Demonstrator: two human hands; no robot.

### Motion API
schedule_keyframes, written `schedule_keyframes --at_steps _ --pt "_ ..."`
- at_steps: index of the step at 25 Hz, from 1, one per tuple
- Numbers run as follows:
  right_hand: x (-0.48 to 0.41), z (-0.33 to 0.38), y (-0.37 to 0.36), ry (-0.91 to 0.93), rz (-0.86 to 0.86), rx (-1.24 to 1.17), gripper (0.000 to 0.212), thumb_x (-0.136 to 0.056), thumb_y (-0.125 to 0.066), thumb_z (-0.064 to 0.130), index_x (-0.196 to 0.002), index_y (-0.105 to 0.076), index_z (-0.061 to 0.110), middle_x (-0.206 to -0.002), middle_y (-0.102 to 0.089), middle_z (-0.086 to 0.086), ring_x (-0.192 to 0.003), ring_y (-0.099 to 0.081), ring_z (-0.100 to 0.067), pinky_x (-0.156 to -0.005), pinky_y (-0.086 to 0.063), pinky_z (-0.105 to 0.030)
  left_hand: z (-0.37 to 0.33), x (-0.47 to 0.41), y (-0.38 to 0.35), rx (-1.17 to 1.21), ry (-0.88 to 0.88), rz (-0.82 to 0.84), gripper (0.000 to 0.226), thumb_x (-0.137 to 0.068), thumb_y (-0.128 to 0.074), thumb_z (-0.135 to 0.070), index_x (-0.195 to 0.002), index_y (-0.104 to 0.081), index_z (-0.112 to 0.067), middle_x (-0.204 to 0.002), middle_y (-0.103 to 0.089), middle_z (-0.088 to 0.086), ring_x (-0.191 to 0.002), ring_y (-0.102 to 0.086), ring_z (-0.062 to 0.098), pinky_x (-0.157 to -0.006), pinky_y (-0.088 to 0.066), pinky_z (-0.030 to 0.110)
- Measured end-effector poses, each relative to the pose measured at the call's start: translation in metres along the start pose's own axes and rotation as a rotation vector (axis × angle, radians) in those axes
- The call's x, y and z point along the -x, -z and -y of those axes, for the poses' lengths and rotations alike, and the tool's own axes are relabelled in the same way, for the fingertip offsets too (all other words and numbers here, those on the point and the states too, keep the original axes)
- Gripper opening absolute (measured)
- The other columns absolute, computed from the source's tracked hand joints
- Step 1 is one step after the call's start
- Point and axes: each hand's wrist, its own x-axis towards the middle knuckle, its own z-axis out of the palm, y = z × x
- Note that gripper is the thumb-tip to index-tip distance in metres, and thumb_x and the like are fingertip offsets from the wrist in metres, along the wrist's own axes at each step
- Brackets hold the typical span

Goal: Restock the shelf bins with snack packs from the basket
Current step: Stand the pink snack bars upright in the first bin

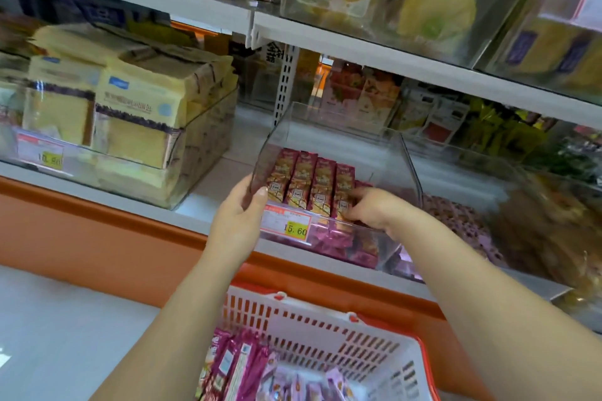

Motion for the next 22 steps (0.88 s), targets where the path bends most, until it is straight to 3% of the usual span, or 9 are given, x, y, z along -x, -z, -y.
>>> schedule_keyframes --at_steps 2,4,6,8,10,12,14,18,22 --pt "0.029 -0.006 0.002 0.118 -0.238 -0.279 0.042 -0.095 -0.053 0.019 -0.137 -0.048 0.021 -0.122 -0.061 -0.003 -0.098 -0.061 -0.021 -0.082 -0.048 -0.028 0.001 0.01 0.002 0.06 0.054 -0.134 0.031 -0.098 -0.047 -0.033 -0.128 -0.053 -0.028 -0.11 -0.059 -0.019 -0.106 -0.056 0.004 -0.089 -0.04 0.02" --pt "0.075 -0.021 -0.012 0.271 -0.52 -0.674 0.031 -0.096 -0.047 0.013 -0.117 -0.055 0.034 -0.1 -0.065 0.002 -0.081 -0.062 -0.017 -0.071 -0.051 -0.03 0.021 0.027 0.0 0.094 0.095 -0.284 0.027 -0.095 -0.047 -0.038 -0.121 -0.055 -0.033 -0.11 -0.06 -0.012 -0.102 -0.059 0.007 -0.093 -0.047 0.03" --pt "0.111 -0.051 -0.057 0.27 -0.63 -0.92 0.032 -0.095 -0.046 0.006 -0.101 -0.059 0.035 -0.087 -0.063 0.001 -0.069 -0.058 -0.013 -0.062 -0.05 -0.025 0.05 0.056 -0.01 0.079 0.148 -0.311 0.02 -0.09 -0.047 -0.039 -0.109 -0.055 -0.04 -0.104 -0.063 -0.006 -0.097 -0.063 0.014 -0.089 -0.053 0.041" --pt "0.122 -0.094 -0.13 0.01 -0.445 -0.911 0.03 -0.094 -0.048 0.005 -0.103 -0.062 0.03 -0.088 -0.065 -0.001 -0.068 -0.058 -0.011 -0.063 -0.051 -0.029 0.082 0.096 -0.024 -0.045 0.252 -0.137 0.021 -0.092 -0.049 -0.031 -0.11 -0.057 -0.036 -0.101 -0.064 -0.005 -0.093 -0.064 0.016 -0.08 -0.054 0.031" --pt "0.119 -0.142 -0.205 -0.319 -0.061 -0.777 0.027 -0.093 -0.048 0.007 -0.114 -0.062 0.018 -0.091 -0.067 -0.006 -0.065 -0.056 -0.018 -0.061 -0.047 -0.035 0.109 0.14 -0.04 -0.208 0.396 0.184 0.027 -0.096 -0.05 -0.023 -0.122 -0.057 -0.026 -0.109 -0.062 -0.004 -0.089 -0.061 0.012 -0.072 -0.045 0.015" --pt "0.12 -0.179 -0.258 -0.439 0.19 -0.594 0.021 -0.093 -0.048 0.009 -0.107 -0.062 0.015 -0.099 -0.067 -0.006 -0.059 -0.052 -0.019 -0.058 -0.043 -0.031 0.136 0.175 -0.052 -0.268 0.523 0.432 0.032 -0.097 -0.049 -0.022 -0.128 -0.055 -0.02 -0.113 -0.06 -0.001 -0.081 -0.056 0.011 -0.072 -0.04 0.019" --pt "0.126 -0.199 -0.292 -0.38 0.242 -0.45 0.018 -0.093 -0.048 0.01 -0.096 -0.06 0.023 -0.126 -0.061 -0.002 -0.071 -0.058 -0.018 -0.062 -0.044 -0.029 0.161 0.193 -0.056 -0.331 0.611 0.541 0.035 -0.099 -0.044 -0.021 -0.132 -0.052 -0.017 -0.108 -0.061 0.006 -0.067 -0.05 0.013 -0.063 -0.04 0.021" --pt "0.127 -0.184 -0.319 -0.223 0.316 -0.396 0.027 -0.088 -0.059 0.018 -0.115 -0.06 0.02 -0.121 -0.062 -0.005 -0.107 -0.059 -0.021 -0.088 -0.044 -0.025 0.182 0.198 -0.054 -0.439 0.676 0.474 0.032 -0.098 -0.044 -0.012 -0.128 -0.055 -0.015 -0.125 -0.059 0.002 -0.087 -0.053 0.01 -0.069 -0.039 0.013" --pt "0.122 -0.158 -0.344 -0.059 0.434 -0.275 0.067 -0.085 -0.065 0.042 -0.142 -0.037 0.021 -0.137 -0.039 -0.005 -0.127 -0.042 -0.024 -0.104 -0.038 -0.033 0.192 0.193 -0.047 -0.436 0.778 0.441 0.029 -0.098 -0.041 -0.014 -0.124 -0.054 -0.02 -0.077 -0.06 0.004 -0.053 -0.045 0.017 -0.046 -0.038 0.022"
